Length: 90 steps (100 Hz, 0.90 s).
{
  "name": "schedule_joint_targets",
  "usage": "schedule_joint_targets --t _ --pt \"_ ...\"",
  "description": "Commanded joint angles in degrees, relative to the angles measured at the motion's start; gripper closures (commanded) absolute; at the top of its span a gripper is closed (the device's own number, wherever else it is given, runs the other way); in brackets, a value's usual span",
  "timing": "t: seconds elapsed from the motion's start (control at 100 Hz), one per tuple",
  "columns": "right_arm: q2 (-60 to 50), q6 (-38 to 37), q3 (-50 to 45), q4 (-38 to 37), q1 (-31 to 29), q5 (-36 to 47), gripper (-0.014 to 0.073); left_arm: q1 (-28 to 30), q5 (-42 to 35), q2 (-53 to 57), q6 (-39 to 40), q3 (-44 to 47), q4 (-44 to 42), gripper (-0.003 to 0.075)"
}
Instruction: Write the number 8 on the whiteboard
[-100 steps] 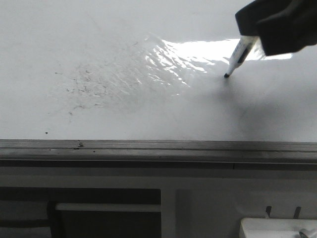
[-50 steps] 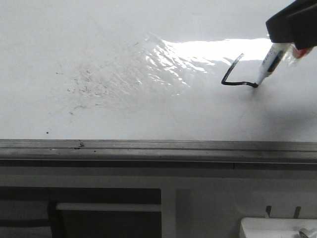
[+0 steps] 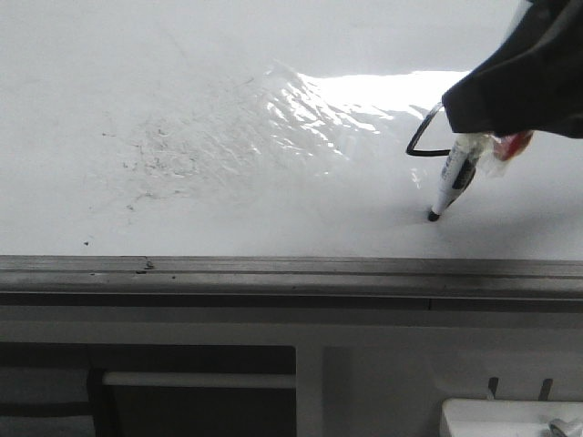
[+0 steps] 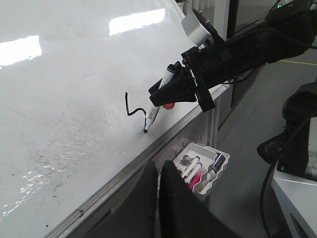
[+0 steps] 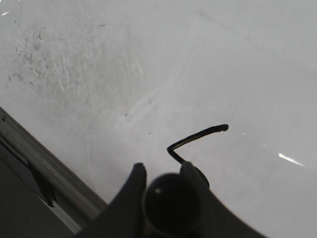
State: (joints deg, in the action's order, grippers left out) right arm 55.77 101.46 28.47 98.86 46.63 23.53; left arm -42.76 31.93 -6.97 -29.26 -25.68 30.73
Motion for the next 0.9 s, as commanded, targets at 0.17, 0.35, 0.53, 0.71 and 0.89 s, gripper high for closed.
schedule_joint_targets --t 0.17,0.35,0.53,0.71,0.89 --pt "-0.05 1.26 7.05 -5.81 -0.61 11.76 0.0664 -0.11 -3.65 -0.68 0.62 -1.5 1.85 0.0741" --pt "0.05 1.38 8.84 -8.77 -0.61 12.23 0.0664 -0.11 -3.65 -0.68 0.62 -1.5 1.98 0.0741" --pt "-0.65 1.38 8.84 -8.03 -0.61 11.64 0.0664 -0.11 -3.65 -0.68 0.62 -1.5 1.98 0.0741" --pt "-9.22 1.38 9.9 -8.03 -0.61 3.43 0.0664 -0.11 -3.65 -0.68 0.62 -1.5 1.98 0.0741" --pt "-19.14 1.38 9.9 -7.53 -0.61 0.13 0.0664 -0.11 -3.65 -0.68 0.62 -1.5 1.88 0.0741"
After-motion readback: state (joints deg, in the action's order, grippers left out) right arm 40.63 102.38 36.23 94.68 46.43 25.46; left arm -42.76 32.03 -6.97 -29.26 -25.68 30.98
